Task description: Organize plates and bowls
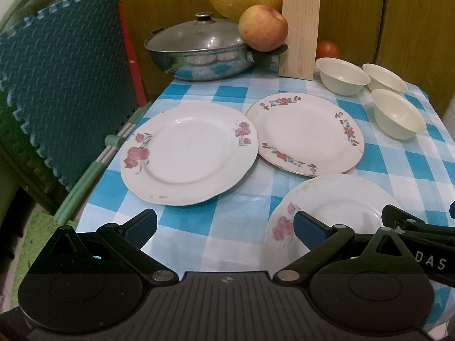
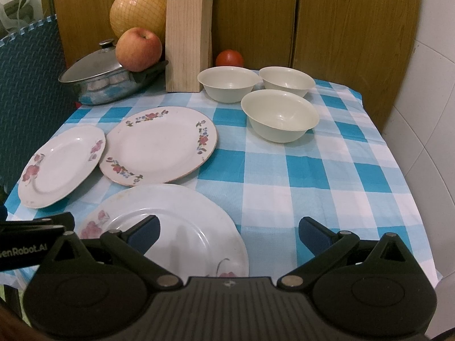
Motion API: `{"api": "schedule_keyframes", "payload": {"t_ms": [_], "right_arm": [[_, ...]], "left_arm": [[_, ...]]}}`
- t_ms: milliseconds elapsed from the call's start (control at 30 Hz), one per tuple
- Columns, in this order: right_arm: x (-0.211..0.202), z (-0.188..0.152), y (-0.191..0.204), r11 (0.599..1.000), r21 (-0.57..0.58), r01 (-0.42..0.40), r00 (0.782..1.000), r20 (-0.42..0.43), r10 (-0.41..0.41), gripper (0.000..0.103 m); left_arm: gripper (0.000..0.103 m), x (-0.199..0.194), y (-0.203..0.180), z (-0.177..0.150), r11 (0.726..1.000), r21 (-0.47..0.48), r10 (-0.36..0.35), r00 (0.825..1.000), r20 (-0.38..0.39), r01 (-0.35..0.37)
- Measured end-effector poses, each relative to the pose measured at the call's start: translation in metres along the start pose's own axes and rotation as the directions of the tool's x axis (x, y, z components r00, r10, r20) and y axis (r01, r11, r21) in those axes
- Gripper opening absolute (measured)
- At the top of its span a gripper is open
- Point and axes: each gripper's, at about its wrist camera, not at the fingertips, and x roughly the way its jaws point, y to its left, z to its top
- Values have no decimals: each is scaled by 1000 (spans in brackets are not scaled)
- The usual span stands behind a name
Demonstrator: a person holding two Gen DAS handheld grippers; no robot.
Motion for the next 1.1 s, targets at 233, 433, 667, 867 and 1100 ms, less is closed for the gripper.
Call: {"api": "schedule_keyframes", "payload": {"t_ms": [233, 433, 667, 867, 1100], "right_arm": [[0, 1, 0, 1000, 0, 0, 1000, -1, 0, 99], [1, -2, 0, 1000, -1, 2, 1000, -2, -2, 99], [3, -5, -2, 1000, -1, 3, 1000, -5, -3, 99], [3, -3, -4, 1000, 0, 5, 1000, -13, -5, 99], [3, -2, -6, 1000, 5, 5, 1000, -20, -5, 99]], "left_arm": [[103, 0, 0, 0, 1000, 3, 0, 1000, -1, 0], [103, -1, -1, -1, 1000, 8, -1, 1000, -1, 1], [103, -2, -3, -2, 1000, 16, -8, 1000, -3, 8], [103, -1, -5, -3, 1000, 23, -17, 1000, -11, 17], [103, 1, -6, -3, 999, 30, -31, 999, -28, 32]]}}
